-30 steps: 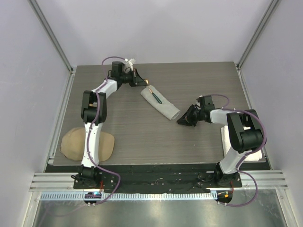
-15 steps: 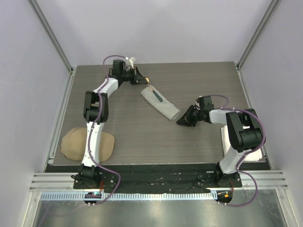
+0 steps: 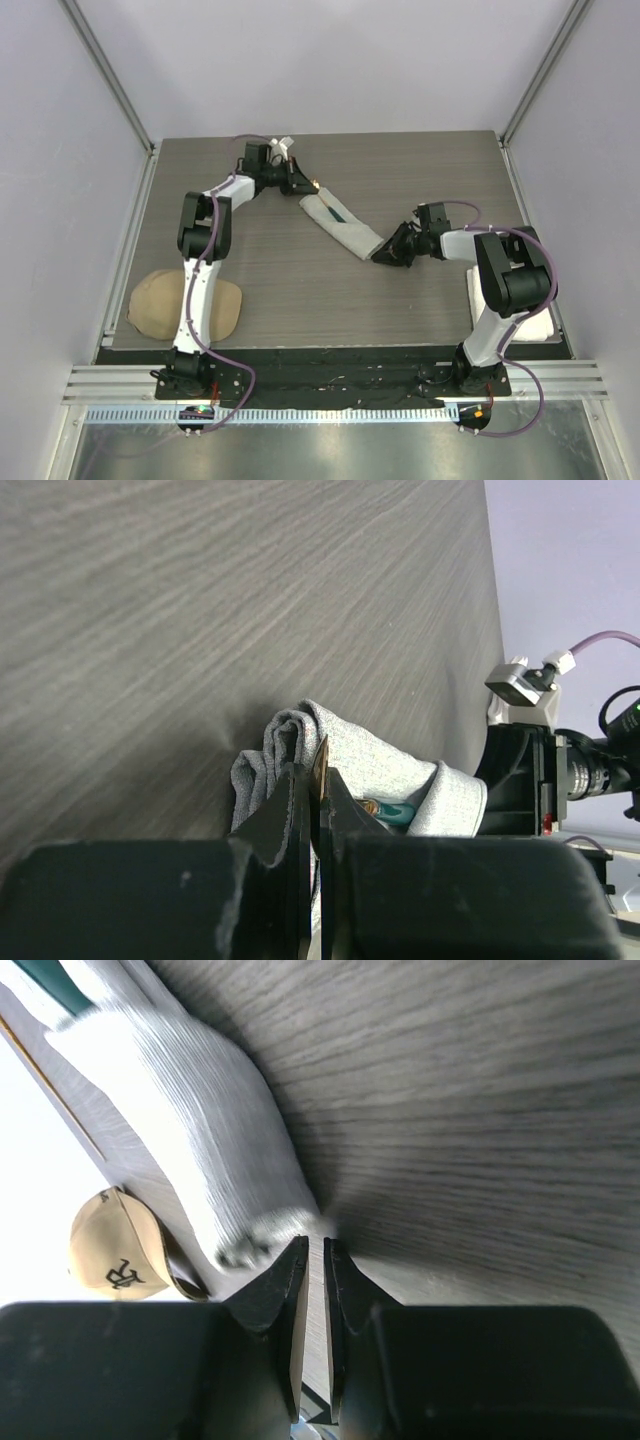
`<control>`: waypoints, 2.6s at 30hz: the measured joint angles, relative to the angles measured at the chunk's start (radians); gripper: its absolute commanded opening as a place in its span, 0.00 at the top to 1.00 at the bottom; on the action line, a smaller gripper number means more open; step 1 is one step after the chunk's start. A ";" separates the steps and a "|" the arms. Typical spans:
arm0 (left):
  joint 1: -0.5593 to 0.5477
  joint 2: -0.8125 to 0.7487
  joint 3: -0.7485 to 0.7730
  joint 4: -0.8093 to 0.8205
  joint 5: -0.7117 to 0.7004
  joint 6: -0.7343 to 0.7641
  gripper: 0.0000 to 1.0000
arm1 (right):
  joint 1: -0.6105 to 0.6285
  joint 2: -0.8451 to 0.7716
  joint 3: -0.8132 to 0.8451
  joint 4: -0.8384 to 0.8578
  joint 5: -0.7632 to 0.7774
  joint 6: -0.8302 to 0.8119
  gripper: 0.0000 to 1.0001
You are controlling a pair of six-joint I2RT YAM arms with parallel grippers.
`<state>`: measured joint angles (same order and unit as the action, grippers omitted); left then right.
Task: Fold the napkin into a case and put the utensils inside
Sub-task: Insert the spoon into the folded napkin.
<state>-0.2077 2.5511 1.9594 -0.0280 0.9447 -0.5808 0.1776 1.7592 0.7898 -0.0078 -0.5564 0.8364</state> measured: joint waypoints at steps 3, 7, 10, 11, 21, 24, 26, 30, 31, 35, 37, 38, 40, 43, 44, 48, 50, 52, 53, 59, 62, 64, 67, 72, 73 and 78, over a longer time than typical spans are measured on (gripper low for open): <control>-0.010 -0.024 -0.051 0.034 -0.001 -0.020 1.00 | 0.000 0.008 0.002 0.016 -0.002 0.014 0.83; -0.026 -0.052 -0.094 0.083 -0.010 -0.034 1.00 | 0.000 0.018 0.005 0.023 -0.005 0.025 0.85; -0.034 -0.066 -0.111 0.097 -0.025 -0.037 1.00 | 0.000 0.018 0.005 0.023 -0.003 0.024 0.86; -0.035 -0.070 -0.114 0.098 -0.029 -0.037 1.00 | 0.000 0.018 0.005 0.023 -0.003 0.024 0.87; -0.048 -0.103 -0.123 0.106 -0.059 -0.035 1.00 | 0.003 -0.020 0.058 -0.143 0.082 -0.079 0.87; -0.050 -0.103 -0.123 0.100 -0.064 -0.032 1.00 | 0.003 -0.056 0.073 -0.228 0.122 -0.136 0.86; -0.051 -0.103 -0.123 0.095 -0.065 -0.027 1.00 | 0.003 -0.087 0.082 -0.280 0.142 -0.175 0.86; -0.053 -0.103 -0.115 0.069 -0.068 -0.005 1.00 | 0.004 -0.153 0.128 -0.375 0.154 -0.244 0.87; -0.054 -0.103 -0.113 0.063 -0.071 0.002 1.00 | 0.005 -0.165 0.146 -0.391 0.154 -0.257 0.88; -0.056 -0.103 -0.106 0.045 -0.074 0.015 1.00 | 0.012 -0.169 0.238 -0.418 0.134 -0.290 0.89; -0.057 -0.103 -0.096 0.034 -0.078 0.015 1.00 | 0.024 -0.148 0.279 -0.419 0.114 -0.303 0.91; -0.058 -0.103 -0.091 0.031 -0.081 0.015 1.00 | 0.030 -0.136 0.290 -0.417 0.105 -0.304 0.92; -0.059 -0.103 -0.084 0.029 -0.084 0.015 1.00 | 0.040 -0.104 0.298 -0.395 0.082 -0.306 0.93; -0.061 -0.103 -0.076 0.023 -0.089 0.015 1.00 | 0.051 -0.050 0.298 -0.383 0.056 -0.306 0.94; -0.062 -0.103 -0.073 0.016 -0.089 0.016 1.00 | 0.054 -0.032 0.298 -0.379 0.053 -0.306 0.94; -0.067 -0.103 -0.065 -0.011 -0.095 0.031 1.00 | 0.056 0.023 0.291 -0.362 0.051 -0.307 0.95; -0.068 -0.103 -0.065 -0.023 -0.097 0.040 1.00 | 0.056 0.030 0.283 -0.356 0.054 -0.308 0.96; -0.069 -0.103 -0.065 -0.039 -0.098 0.047 1.00 | 0.056 0.029 0.274 -0.351 0.057 -0.308 0.96; -0.070 -0.103 -0.065 -0.044 -0.098 0.051 1.00 | 0.056 0.030 0.272 -0.348 0.058 -0.308 0.96; -0.074 -0.113 -0.065 -0.060 -0.100 0.068 1.00 | 0.056 0.044 0.271 -0.332 0.064 -0.309 0.97; -0.077 -0.124 -0.065 -0.060 -0.102 0.069 1.00 | 0.056 0.050 0.271 -0.328 0.069 -0.309 0.97; -0.078 -0.132 -0.065 -0.060 -0.108 0.069 1.00 | 0.056 0.052 0.270 -0.327 0.073 -0.309 0.97; -0.079 -0.141 -0.065 -0.060 -0.112 0.069 1.00 | 0.056 0.052 0.270 -0.327 0.079 -0.311 0.98; -0.079 -0.141 -0.027 -0.117 -0.122 0.097 1.00 | 0.056 0.054 0.270 -0.323 0.080 -0.312 0.98; -0.079 -0.141 -0.015 -0.127 -0.124 0.104 1.00 | 0.056 0.054 0.270 -0.322 0.080 -0.312 0.98; -0.079 -0.141 0.043 -0.166 -0.133 0.148 1.00 | 0.056 0.055 0.270 -0.322 0.080 -0.312 0.98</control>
<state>-0.2871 2.4100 2.0026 -0.1940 0.8116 -0.4332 0.2337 1.8141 1.0599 -0.3294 -0.4767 0.5247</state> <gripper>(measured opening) 0.038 0.027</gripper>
